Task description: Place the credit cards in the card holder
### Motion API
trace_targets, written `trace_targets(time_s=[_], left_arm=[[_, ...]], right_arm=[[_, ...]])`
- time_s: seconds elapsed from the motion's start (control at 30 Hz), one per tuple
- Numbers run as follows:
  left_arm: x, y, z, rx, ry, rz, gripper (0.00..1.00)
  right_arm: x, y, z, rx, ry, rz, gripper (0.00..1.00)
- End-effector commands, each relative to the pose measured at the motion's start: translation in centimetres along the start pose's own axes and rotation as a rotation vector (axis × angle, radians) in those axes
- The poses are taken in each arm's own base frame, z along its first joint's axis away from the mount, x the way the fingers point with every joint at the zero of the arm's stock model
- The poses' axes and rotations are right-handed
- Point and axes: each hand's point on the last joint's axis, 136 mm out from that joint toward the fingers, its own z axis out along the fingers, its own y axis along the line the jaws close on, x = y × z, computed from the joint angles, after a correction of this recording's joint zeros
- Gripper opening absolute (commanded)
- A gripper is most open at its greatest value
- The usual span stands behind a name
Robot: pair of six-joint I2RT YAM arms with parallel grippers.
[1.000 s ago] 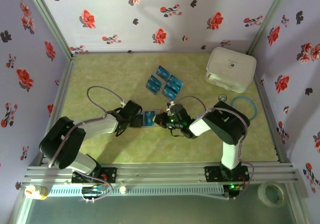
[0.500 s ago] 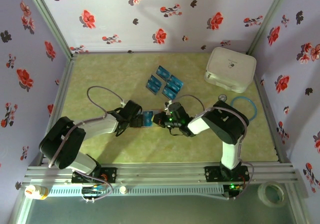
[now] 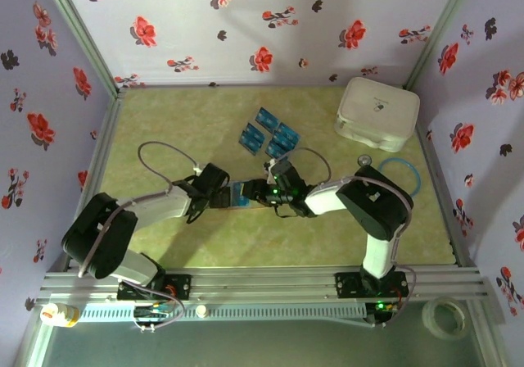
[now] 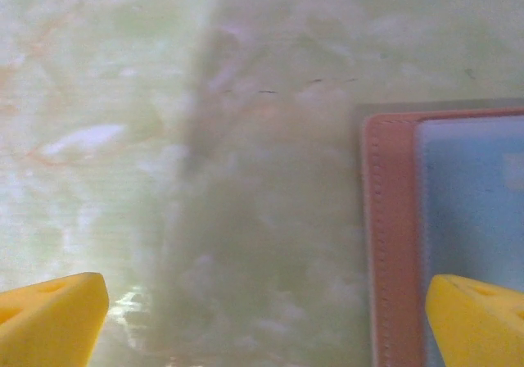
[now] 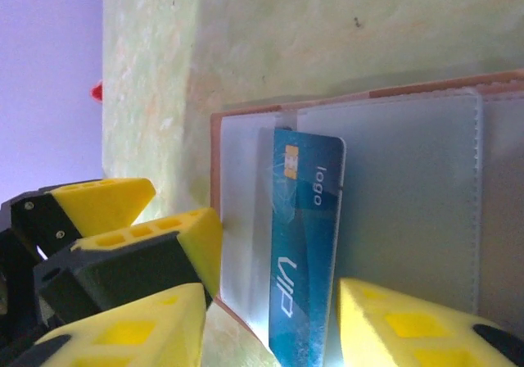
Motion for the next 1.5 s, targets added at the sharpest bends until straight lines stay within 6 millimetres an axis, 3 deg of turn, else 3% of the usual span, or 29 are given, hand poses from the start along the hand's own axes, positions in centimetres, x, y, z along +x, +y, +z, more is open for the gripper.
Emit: trace_targets(time_s=[0.0,0.13,0.33,0.4,0.57,0.7,1.47], left_arm=[[-0.9,0.7,-0.9,-0.007,-0.003,-0.056,1.0],[-1.2,1.2,-1.0,-0.011,0.0,-0.067,1.0],[-1.0,2.0,-1.2,-0.028,0.01,-0.081,1.0],[-1.0,2.3,-1.3,-0.035,0.009,-0.091,1.0],[-0.7,3.2,-0.8,-0.076,0.025,-0.1,1.0],[-0.5,3.7,-0.4,-0.111,0.045,-0.105,1.0],[-0.3,3.4,1.1,-0.124,0.077,-0.064,1.0]], right_arm=[[0.3,-1.5,-0.8,0.135,0.023,-0.058,0.52],[-0.8,-0.1,-1.4,0.154,0.009,-0.113,0.58],[-2.1,1.0,-2.7,0.223,-0.005,-0.187,0.55],[-2.3,0.7,-2.9,0.265,0.003,-0.22,0.47],[-2.4,-0.8,-2.9,0.38,0.053,-0.272,0.13],[-2.5,-1.5,-2.4,0.407,0.069,-0.289,0.04],[-1.6,-2.0,1.0,0.408,0.133,-0.284,0.0]])
